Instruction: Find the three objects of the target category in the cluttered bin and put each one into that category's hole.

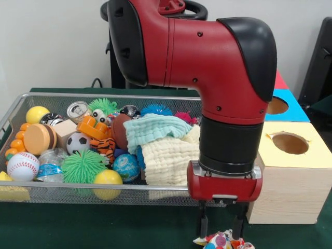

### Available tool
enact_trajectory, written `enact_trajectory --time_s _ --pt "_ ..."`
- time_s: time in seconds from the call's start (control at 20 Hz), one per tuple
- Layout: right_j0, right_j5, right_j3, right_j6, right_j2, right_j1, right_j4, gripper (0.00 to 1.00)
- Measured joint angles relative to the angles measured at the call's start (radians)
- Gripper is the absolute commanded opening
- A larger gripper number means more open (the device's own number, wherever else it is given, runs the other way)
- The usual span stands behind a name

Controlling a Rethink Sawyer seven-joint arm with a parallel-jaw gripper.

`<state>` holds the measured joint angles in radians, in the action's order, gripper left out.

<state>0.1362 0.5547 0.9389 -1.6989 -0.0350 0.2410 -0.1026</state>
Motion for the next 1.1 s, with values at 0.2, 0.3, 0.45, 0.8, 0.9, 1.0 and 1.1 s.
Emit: enact_trajectory --time_s 0.2,0.3,0.45,0.8,0.9,1.0,1.1 --pt "-0.001 0.0 -0.013 0.0 -0.002 0.0 0.007 1.0" --pt "-0.001 0.0 -0.017 0.0 -0.002 -0.001 0.008 1.0" --pt "-0.001 0.0 -0.042 0.0 -0.002 -0.014 0.011 1.0" --pt "-0.002 0.002 -0.085 0.0 -0.002 -0.054 0.014 1.0" --pt "-0.005 0.015 -0.104 0.0 -0.002 -0.074 0.014 1.0" --pt "-0.008 0.031 -0.115 0.0 -0.002 -0.087 0.015 1.0" --pt "-0.011 0.053 -0.124 0.0 -0.002 -0.101 0.015 1.0"
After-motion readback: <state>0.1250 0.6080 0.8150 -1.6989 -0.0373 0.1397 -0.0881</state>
